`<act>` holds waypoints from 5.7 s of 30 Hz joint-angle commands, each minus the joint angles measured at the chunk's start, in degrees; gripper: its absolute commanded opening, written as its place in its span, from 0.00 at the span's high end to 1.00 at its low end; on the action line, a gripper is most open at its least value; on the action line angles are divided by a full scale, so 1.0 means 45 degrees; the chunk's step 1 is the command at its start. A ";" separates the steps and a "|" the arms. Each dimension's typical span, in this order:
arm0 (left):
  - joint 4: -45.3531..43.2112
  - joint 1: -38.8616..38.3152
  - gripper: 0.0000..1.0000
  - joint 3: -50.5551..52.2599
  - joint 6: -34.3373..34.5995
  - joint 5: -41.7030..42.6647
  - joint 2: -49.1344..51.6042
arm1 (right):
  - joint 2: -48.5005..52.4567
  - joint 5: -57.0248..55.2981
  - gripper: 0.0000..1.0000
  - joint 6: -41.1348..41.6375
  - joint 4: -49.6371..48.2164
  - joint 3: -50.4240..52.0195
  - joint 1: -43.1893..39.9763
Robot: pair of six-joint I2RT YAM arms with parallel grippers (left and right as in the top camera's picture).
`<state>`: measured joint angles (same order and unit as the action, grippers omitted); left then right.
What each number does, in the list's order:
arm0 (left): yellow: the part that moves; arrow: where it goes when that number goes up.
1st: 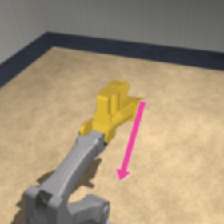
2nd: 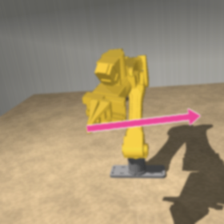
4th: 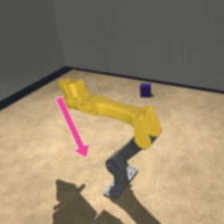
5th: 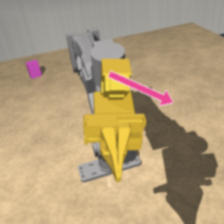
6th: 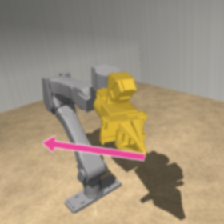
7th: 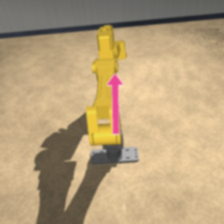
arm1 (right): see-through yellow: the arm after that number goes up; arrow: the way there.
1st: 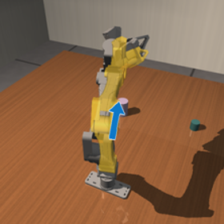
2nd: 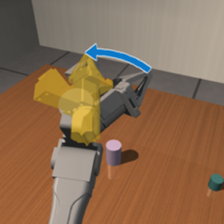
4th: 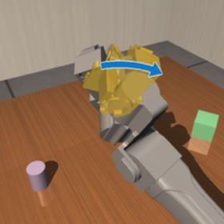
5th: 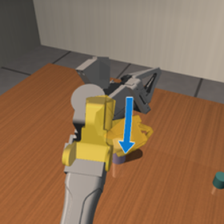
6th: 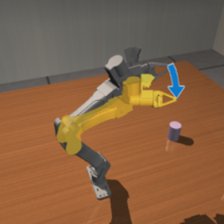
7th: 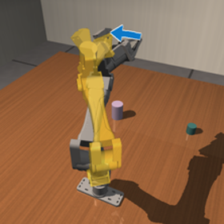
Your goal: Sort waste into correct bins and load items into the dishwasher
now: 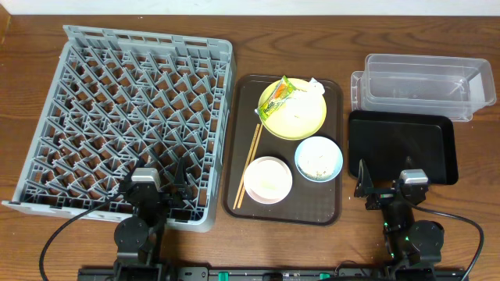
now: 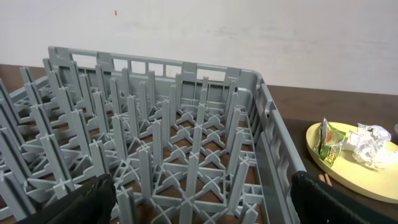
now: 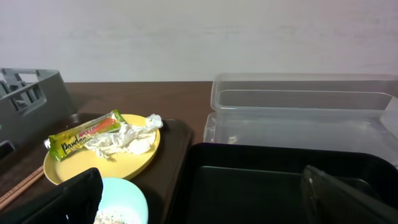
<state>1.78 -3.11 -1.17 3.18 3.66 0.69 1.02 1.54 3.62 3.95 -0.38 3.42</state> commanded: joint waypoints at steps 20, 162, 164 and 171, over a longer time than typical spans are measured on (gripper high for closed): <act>0.1054 -0.0039 0.10 -0.0520 0.0112 0.0010 0.0311 | 0.0087 0.0092 0.01 0.1282 0.0044 -0.0267 -0.0117; 1.0457 -0.0039 0.09 -1.1458 0.0117 -0.0393 1.0734 | 2.7957 -0.0573 0.23 0.8140 0.7368 -2.1857 0.5391; 1.0457 -0.0039 0.10 -1.1458 0.0117 -0.0393 1.0734 | 2.8186 -0.0573 0.27 0.8145 0.7383 -2.1852 0.5479; 1.0457 -0.0044 0.10 -1.1458 0.0117 -0.0393 1.0734 | 2.8516 -0.0578 0.45 0.8136 0.7927 -2.1833 0.5576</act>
<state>48.84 -3.11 -51.37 3.20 2.57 49.01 128.03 -0.21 39.22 38.68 -98.50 27.92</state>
